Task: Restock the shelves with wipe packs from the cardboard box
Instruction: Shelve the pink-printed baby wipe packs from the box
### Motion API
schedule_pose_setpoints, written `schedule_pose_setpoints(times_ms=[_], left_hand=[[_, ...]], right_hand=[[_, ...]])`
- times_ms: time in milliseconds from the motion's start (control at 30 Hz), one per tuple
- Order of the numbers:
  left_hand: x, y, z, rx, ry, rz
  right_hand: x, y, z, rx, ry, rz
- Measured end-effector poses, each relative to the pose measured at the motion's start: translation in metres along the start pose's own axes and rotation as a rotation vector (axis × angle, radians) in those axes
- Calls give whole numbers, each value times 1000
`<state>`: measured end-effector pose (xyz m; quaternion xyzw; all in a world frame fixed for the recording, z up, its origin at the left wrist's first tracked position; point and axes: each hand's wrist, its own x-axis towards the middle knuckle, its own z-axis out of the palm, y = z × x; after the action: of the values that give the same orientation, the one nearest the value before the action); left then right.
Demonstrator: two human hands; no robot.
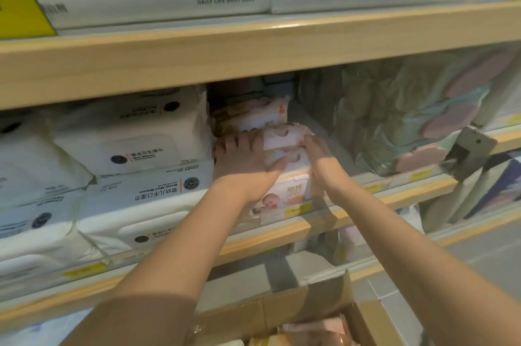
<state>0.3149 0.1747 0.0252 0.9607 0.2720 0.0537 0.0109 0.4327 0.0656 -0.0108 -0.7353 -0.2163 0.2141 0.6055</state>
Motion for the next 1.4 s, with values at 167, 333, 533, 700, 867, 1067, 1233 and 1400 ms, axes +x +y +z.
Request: schedule_pose_setpoints(times_ms=[167, 333, 533, 700, 867, 1067, 1233, 1400], left_hand=[[-9, 6, 2, 27, -8, 2], [-13, 4, 3, 22, 10, 4], [-15, 4, 3, 50, 30, 13], [-12, 4, 4, 41, -11, 14], [-23, 8, -11, -9, -28, -28], [-118, 18, -11, -284, 338, 229], [-204, -12, 54, -258, 252, 242], [-241, -54, 118, -96, 51, 96]], right_hand=[[-3, 9, 1, -122, 26, -64], [-9, 4, -2, -45, 14, -92], [-13, -1, 3, -28, -20, -87], [-15, -3, -2, -172, -59, -60], [-34, -23, -22, -250, -34, -25], [-126, -23, -44, -578, -69, -266], [-203, 25, -51, -739, -104, -292], [-246, 98, -41, -893, -307, -185]])
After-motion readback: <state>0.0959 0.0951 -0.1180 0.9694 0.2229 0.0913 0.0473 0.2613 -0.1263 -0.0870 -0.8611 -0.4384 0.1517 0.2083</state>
